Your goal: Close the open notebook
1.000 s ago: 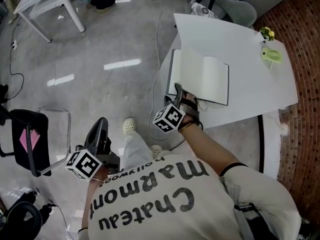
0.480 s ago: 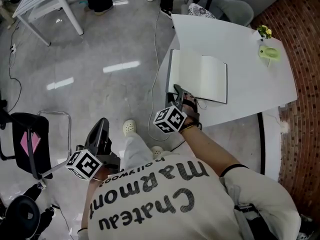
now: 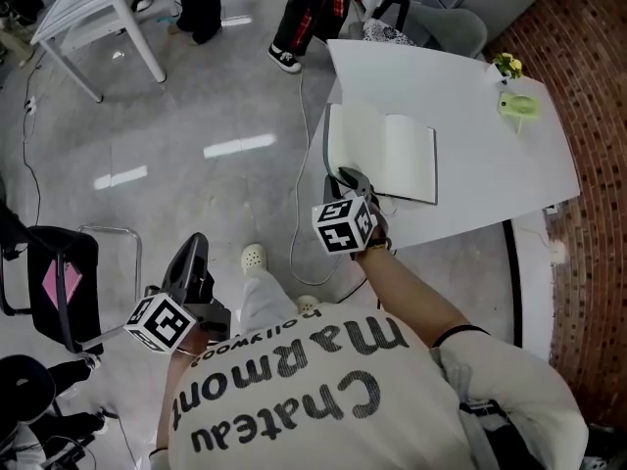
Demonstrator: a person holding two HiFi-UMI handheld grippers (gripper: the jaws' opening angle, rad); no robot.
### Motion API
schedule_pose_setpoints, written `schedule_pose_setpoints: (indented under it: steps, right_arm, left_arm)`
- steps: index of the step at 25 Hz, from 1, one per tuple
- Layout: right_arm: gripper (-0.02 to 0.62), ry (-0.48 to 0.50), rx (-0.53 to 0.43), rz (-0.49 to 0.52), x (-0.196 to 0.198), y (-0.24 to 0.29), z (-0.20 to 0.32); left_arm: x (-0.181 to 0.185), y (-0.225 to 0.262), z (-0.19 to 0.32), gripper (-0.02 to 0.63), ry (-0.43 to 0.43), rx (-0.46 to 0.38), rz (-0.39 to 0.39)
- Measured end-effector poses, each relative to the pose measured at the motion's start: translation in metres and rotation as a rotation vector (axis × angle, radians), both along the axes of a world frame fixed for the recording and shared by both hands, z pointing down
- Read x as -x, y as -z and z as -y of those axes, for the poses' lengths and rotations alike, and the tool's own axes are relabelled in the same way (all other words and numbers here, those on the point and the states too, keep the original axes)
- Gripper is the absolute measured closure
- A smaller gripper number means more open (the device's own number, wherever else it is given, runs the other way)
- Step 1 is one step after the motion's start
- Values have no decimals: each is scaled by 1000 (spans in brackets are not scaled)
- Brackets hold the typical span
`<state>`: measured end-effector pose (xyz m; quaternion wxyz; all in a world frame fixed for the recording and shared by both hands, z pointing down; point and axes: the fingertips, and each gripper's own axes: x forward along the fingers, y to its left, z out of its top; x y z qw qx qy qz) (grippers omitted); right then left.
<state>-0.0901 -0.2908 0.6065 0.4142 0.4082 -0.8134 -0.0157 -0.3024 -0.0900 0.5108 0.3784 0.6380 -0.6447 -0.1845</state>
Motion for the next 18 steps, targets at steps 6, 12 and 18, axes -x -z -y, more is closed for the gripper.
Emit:
schedule_pose_setpoints:
  steps: [6,12,18]
  right_arm:
    - [517,-114,106,256,-15,19,0]
    - [522,-132,124,384,-28,40,3]
    - [530,-154,142,485,-44,58,7]
  left_arm:
    - [4,12,-6,604,37,-31,21]
    - [-5,24,-5,604,49,-42,30]
    - [-4,35,-4,604,78,-50,35]
